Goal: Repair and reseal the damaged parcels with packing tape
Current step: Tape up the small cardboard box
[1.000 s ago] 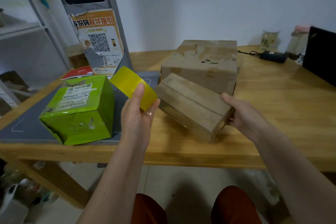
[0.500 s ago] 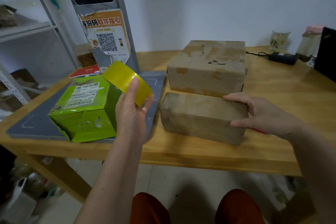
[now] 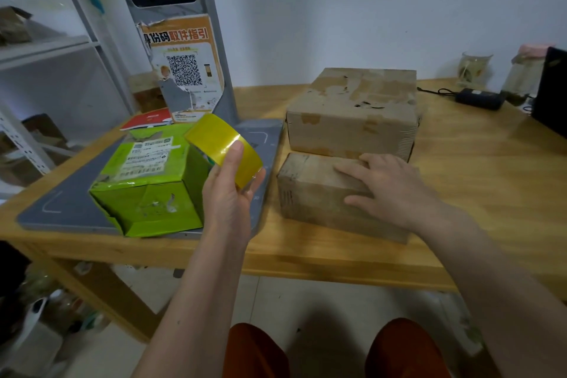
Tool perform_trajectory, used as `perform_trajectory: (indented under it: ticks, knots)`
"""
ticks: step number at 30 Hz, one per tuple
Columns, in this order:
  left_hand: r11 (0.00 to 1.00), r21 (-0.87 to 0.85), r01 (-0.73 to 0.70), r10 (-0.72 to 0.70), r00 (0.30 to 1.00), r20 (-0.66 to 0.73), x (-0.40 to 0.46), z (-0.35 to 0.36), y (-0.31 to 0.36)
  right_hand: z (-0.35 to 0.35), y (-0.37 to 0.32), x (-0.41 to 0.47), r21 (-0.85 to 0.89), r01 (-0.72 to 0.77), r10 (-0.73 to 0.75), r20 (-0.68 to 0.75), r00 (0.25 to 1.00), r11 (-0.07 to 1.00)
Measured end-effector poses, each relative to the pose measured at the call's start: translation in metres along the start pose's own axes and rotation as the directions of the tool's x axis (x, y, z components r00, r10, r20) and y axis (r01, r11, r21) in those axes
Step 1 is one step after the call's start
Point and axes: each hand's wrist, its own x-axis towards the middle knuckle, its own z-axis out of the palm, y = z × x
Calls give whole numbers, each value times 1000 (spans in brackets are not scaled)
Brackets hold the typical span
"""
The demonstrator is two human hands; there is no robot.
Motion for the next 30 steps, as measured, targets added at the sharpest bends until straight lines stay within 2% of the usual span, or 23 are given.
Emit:
perform_trajectory:
  ticks: [2,6,9,10,12,14,16,17,19,22,24,25,30]
  knots:
    - [1000,5,5,-5,1000,8,-1,-1,1,-3,5,4,99,25,-28,24,999,995]
    - [1000,4,-14,14,1000,16,-2,-3,5,-29,26,9,435,76,-198,244,949,897]
    - [1000,-13,-19,19,999,25,-2,-1,6,-45,28,15,524,51,-283,374,883,850]
    - [1000,-20,-13,13,999,30,-2,0,5,-45,27,19,531,51,-291,378,879,846]
    - [1000,-22,6,-5,999,46,-3,3,2,-38,25,27,548,48,-237,280,930,835]
    - [999,-11,30,-29,998,60,-5,5,-3,-24,24,32,477,38,-95,96,991,878]
    - [998,-2,59,-59,996,70,-5,5,-10,-9,27,28,397,-7,20,-29,999,918]
    - [997,0,74,-74,995,72,-5,4,-13,-1,29,24,428,-37,68,-56,996,903]
    - [995,5,96,-96,992,77,-4,2,-18,13,39,13,609,-103,195,-86,977,786]
    - [994,12,108,-108,991,79,-2,1,-24,31,55,-4,882,-222,466,3,885,416]
    - [994,3,107,-107,992,66,0,2,-26,43,61,-11,953,-254,554,123,824,166]
    - [995,2,104,-104,993,64,2,3,-27,49,63,-15,959,-264,570,162,805,99]
    - [995,0,103,-103,994,24,9,8,-32,71,56,-29,950,-304,537,220,814,71]
